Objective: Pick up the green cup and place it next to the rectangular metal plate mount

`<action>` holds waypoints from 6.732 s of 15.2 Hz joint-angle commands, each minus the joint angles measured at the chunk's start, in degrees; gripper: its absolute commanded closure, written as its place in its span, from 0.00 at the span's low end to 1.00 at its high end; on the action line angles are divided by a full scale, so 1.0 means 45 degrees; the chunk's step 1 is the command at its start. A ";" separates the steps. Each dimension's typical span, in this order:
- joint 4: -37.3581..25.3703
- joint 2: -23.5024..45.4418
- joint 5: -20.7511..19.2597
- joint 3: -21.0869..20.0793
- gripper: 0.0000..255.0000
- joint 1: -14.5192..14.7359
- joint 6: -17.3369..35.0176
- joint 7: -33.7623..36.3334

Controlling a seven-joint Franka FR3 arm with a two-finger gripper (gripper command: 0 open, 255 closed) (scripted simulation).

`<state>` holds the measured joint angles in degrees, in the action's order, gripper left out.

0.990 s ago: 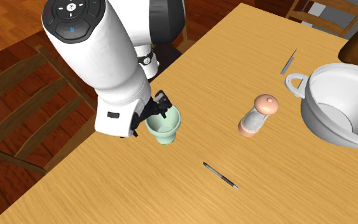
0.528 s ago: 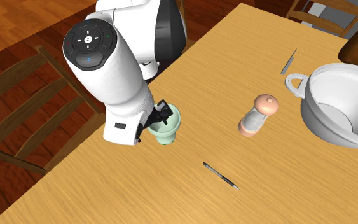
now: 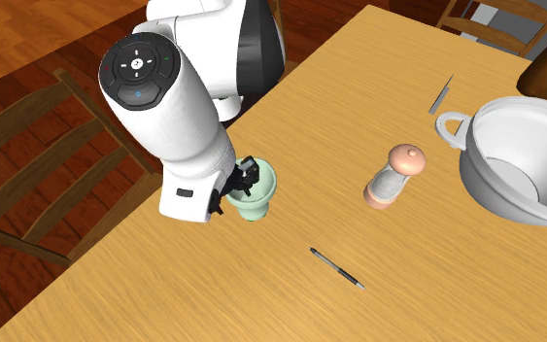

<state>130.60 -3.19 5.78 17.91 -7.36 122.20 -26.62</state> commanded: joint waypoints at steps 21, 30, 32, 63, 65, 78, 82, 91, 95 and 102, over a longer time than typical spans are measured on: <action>-0.1159 -0.0941 -0.0398 -0.0071 1.00 -0.0014 -0.2029 0.0446; -0.2284 -0.1372 -0.0551 -0.0132 1.00 -0.0011 -0.3553 0.0681; -0.2563 -0.1436 -0.0572 -0.0144 1.00 -0.0008 -0.3892 0.0724; -0.3407 -0.3326 -0.0007 -0.2852 1.00 0.1570 -0.6207 0.5079; -0.3311 -0.3400 0.0150 -0.3269 1.00 0.1811 -0.6114 0.5693; -0.4065 -0.2562 0.0982 -0.5953 1.00 0.3360 -0.5459 0.9666; -0.4784 -0.1852 0.1030 -0.6760 1.00 0.3810 -0.5275 1.0911; -0.7333 0.0537 0.0454 -0.8422 1.00 0.4935 -0.5090 1.3833; -0.7209 0.0888 0.0324 -0.8603 1.00 0.5129 -0.4590 1.4164; -0.6004 0.0879 0.0365 -0.8612 1.00 0.5138 -0.3401 1.4024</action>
<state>102.64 0.90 7.34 -20.87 15.78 106.02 36.66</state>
